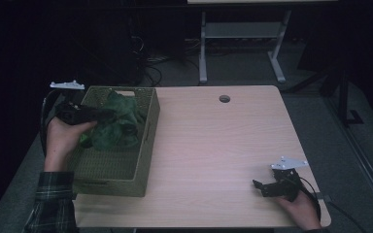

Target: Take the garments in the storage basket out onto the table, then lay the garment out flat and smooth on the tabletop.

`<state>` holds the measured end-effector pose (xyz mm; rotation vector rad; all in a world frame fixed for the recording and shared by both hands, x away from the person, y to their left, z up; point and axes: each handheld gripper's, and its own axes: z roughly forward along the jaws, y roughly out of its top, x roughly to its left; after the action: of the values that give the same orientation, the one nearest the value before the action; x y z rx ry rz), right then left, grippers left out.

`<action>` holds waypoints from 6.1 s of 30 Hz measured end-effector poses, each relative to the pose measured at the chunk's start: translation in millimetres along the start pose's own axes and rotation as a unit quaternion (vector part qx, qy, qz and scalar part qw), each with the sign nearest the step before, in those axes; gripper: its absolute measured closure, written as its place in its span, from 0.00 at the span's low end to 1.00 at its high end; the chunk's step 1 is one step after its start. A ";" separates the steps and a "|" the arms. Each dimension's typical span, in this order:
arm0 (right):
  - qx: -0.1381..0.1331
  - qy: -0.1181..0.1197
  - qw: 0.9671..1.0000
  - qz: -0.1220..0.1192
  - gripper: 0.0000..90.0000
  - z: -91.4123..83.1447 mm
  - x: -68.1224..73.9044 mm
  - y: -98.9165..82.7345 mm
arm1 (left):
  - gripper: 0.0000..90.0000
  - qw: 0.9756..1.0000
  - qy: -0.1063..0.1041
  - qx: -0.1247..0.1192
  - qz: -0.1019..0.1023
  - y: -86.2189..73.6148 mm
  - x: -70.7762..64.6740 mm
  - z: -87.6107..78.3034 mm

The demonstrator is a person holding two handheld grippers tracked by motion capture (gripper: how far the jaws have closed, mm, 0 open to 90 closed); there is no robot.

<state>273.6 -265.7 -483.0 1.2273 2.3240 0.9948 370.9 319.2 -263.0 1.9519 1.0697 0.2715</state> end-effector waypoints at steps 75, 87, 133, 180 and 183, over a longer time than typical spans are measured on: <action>0.000 0.010 1.000 -0.008 0.05 0.5 -1.4 0.5 | 0.86 0.986 -0.139 -0.006 0.087 29.8 -189.8 168.9; 0.002 0.010 1.000 -0.007 0.05 0.4 -1.3 0.5 | 0.86 0.986 -0.157 0.021 0.053 -8.3 -197.6 218.1; 0.015 0.012 1.000 -0.004 0.08 -0.3 3.3 3.7 | 0.59 0.983 -0.145 0.045 0.101 -51.0 -203.6 223.0; 0.004 0.100 0.995 -0.003 0.91 39.2 25.6 53.6 | 0.91 0.979 -0.139 0.066 0.136 -94.1 -192.5 252.7; -0.003 0.095 0.996 -0.006 0.92 33.0 23.7 54.4 | 0.92 0.979 -0.145 0.053 0.130 -90.4 -192.2 244.2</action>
<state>310.7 -211.2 -466.6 1.1602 2.4650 1.1581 334.9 50.9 -440.3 2.1490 0.6520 0.0660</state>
